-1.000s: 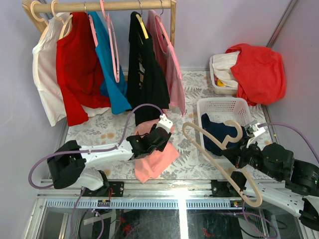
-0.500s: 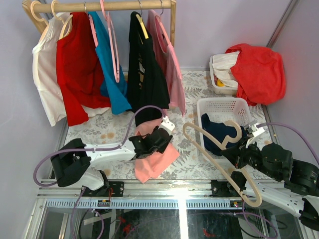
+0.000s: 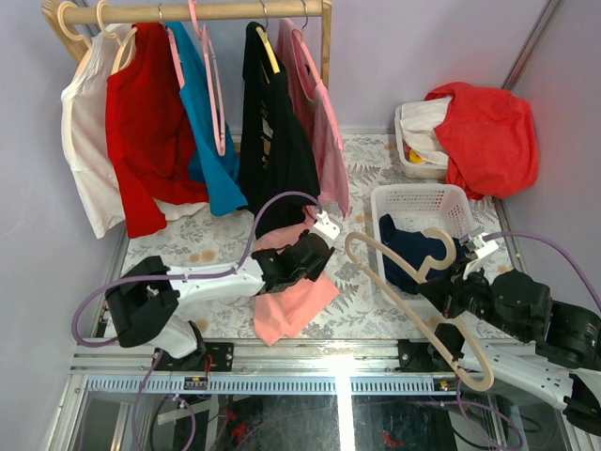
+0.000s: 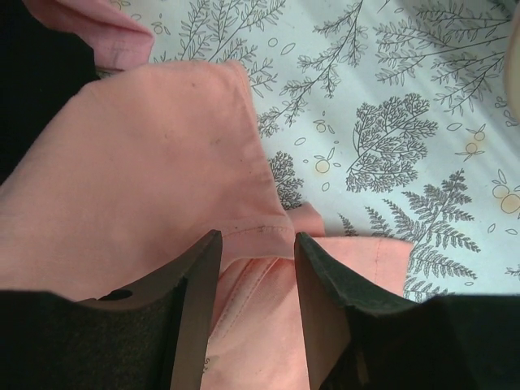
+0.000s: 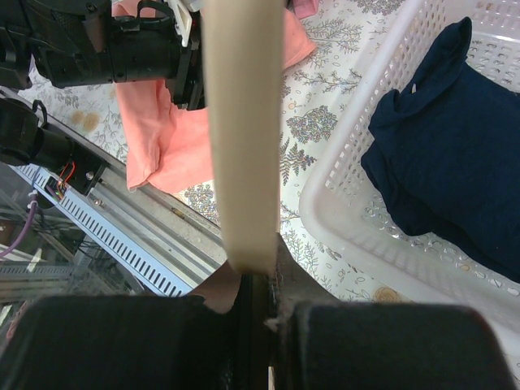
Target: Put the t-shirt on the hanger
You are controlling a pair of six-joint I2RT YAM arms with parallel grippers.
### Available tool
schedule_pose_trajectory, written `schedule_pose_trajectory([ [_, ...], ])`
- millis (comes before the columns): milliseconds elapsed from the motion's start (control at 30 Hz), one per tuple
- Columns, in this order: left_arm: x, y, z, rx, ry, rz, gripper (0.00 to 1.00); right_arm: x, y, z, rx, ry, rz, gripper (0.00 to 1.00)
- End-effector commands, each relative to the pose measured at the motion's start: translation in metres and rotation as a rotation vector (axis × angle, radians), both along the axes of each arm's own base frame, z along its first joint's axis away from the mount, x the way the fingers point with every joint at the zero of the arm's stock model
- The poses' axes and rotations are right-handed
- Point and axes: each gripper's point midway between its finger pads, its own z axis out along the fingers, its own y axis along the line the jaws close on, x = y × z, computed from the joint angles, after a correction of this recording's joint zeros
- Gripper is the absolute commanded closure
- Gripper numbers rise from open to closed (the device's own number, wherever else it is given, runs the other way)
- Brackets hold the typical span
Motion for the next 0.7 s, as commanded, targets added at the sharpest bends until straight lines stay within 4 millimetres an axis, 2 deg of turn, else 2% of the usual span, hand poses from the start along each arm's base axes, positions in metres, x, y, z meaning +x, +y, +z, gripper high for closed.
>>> schedule_pose_trajectory([
  [0, 0.016, -0.012, 0.018, -0.03, -0.059, 0.002, 0.6, 0.006, 0.0, 0.01, 0.029, -0.038, -0.024, 1.0],
  [200, 0.012, -0.005, 0.013, -0.011, -0.043, 0.01, 0.61, 0.005, -0.003, 0.01, 0.027, -0.038, -0.029, 1.0],
  [367, 0.005, 0.014, 0.029, -0.013, -0.049, 0.029, 0.6, 0.005, -0.002, 0.009, 0.023, -0.035, -0.026, 1.0],
  [433, 0.002, 0.017, 0.034, -0.014, -0.047, 0.016, 0.57, 0.006, -0.001, 0.009, 0.024, -0.036, -0.024, 1.0],
  [533, -0.003, 0.019, 0.034, -0.008, -0.033, -0.018, 0.46, 0.006, 0.001, 0.009, 0.026, -0.036, -0.02, 1.0],
  [667, -0.001, 0.022, 0.02, 0.025, -0.003, -0.018, 0.45, 0.006, 0.002, 0.01, 0.028, -0.034, -0.02, 1.0],
])
